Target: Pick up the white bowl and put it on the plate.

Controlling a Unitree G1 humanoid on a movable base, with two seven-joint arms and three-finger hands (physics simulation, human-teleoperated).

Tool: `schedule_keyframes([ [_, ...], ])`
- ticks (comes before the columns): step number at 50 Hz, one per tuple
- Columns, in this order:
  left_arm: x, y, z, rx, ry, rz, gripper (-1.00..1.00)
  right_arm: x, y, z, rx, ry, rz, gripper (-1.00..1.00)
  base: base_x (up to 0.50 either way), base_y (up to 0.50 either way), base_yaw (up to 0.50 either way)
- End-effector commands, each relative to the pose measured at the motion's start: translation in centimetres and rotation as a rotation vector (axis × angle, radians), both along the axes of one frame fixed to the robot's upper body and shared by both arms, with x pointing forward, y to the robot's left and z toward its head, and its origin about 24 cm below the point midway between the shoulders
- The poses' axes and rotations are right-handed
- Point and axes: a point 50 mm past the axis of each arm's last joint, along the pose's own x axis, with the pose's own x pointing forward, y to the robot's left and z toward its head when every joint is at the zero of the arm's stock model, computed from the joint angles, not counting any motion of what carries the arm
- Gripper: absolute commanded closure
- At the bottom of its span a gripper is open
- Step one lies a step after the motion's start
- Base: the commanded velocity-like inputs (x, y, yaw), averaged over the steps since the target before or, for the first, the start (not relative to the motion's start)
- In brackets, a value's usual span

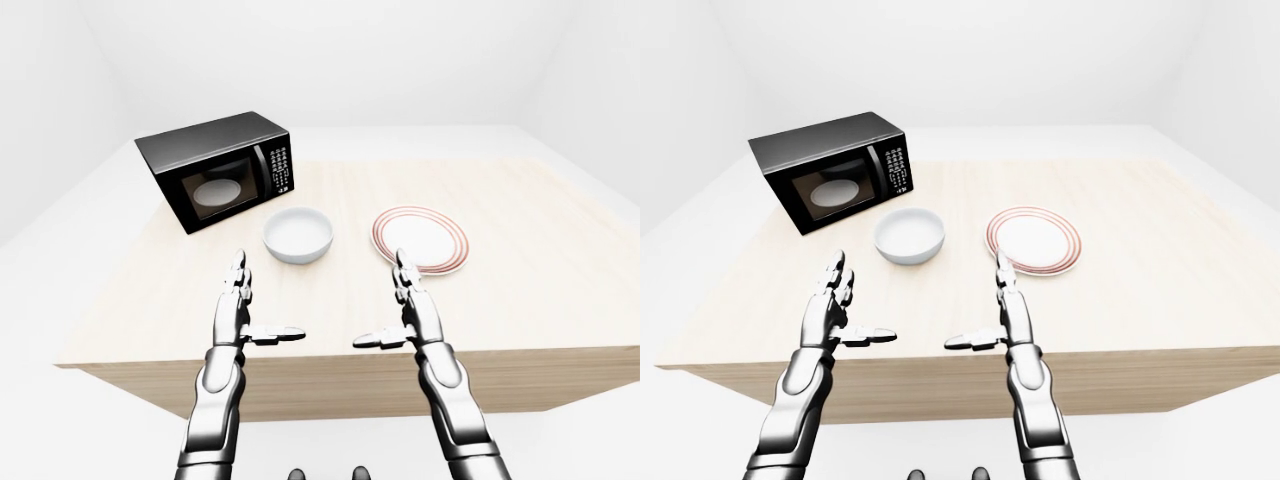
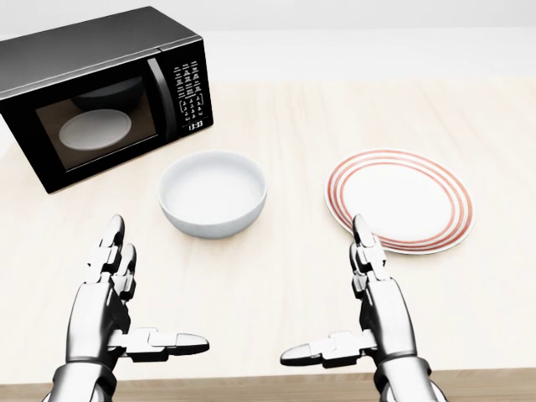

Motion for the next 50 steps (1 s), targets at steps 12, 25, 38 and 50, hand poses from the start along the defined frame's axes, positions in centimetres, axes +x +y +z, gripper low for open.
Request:
schedule_keyframes([
  [12,0.0,-0.02,0.0,-0.001,0.0,0.0,-1.0,0.03,0.12,-0.31,-0.03,0.004,0.001,-1.0,0.17,0.13,0.0],
  [25,0.0,-0.02,-0.01,-0.001,0.0,0.0,-1.0,0.09,0.04,-0.34,-0.006,0.007,0.0,-1.0,0.21,0.26,0.0],
  [38,0.0,-0.02,0.0,-0.001,0.0,0.0,-1.0,0.05,0.17,-0.39,-0.003,0.008,0.008,-1.0,0.15,0.0,0.0],
  [50,0.0,-0.02,0.0,-0.001,0.0,0.0,-1.0,0.03,0.33,-0.33,-0.012,0.005,0.014,-1.0,0.15,0.0,0.0],
])
